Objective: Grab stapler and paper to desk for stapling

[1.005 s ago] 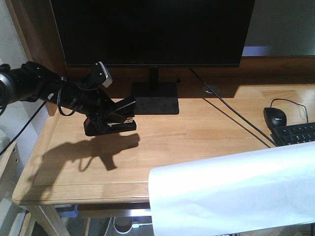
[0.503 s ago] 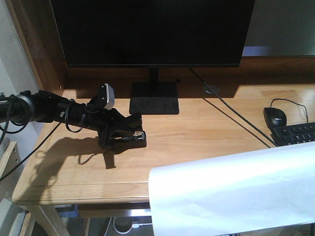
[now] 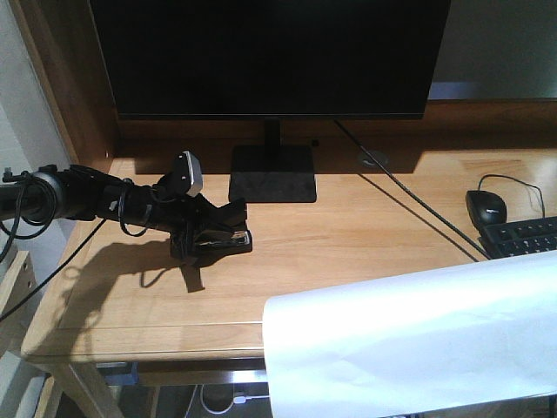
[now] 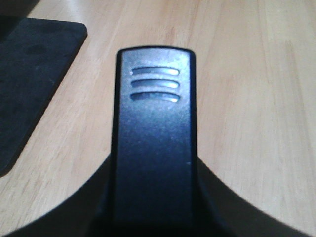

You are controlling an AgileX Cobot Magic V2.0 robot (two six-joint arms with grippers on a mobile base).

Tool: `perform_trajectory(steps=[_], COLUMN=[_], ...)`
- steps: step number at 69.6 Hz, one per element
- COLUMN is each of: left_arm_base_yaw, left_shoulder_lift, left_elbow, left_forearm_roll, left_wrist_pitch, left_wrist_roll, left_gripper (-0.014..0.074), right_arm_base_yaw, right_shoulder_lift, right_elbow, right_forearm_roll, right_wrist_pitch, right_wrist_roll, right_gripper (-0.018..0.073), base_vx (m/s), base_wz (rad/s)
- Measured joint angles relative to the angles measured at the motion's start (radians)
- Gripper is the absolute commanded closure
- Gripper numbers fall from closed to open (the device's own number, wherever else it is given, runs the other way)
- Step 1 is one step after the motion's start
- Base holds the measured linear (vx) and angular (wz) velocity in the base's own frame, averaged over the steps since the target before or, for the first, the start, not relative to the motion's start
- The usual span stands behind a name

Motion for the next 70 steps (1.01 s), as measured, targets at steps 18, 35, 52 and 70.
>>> perform_trajectory(steps=[18,35,52,70], left_arm_base_yaw=[0.000,0.000,0.000,0.000], left_shoulder_lift=[0.000,-0.002,-0.049,-0.115], left_elbow=[0.000,-0.003,-0.004,-0.004], left_forearm_roll=[0.071,0.083,0.078,0.077], left_wrist_pitch=[-0.004,-0.004,-0.001,0.005], left_wrist_roll=[0.000,0.000,-0.078,-0.167], left_gripper=[0.0379,0.0197,0.0143,0.0162], right_arm_base_yaw=[0.000,0.000,0.000,0.000], right_shoulder_lift=[0.000,0.000,0.000,0.000], right_elbow=[0.000,0.000,0.000,0.000], right_forearm_roll=[0.000,0.000,0.000,0.000], right_wrist_pitch=[0.000,0.000,0.000,0.000], right_wrist_roll=[0.000,0.000,0.000,0.000], right_gripper=[0.0565,0.0565,0.0565,0.0565], base_vx=[0.00,0.00,0.00,0.00], base_wz=[0.00,0.00,0.00,0.00])
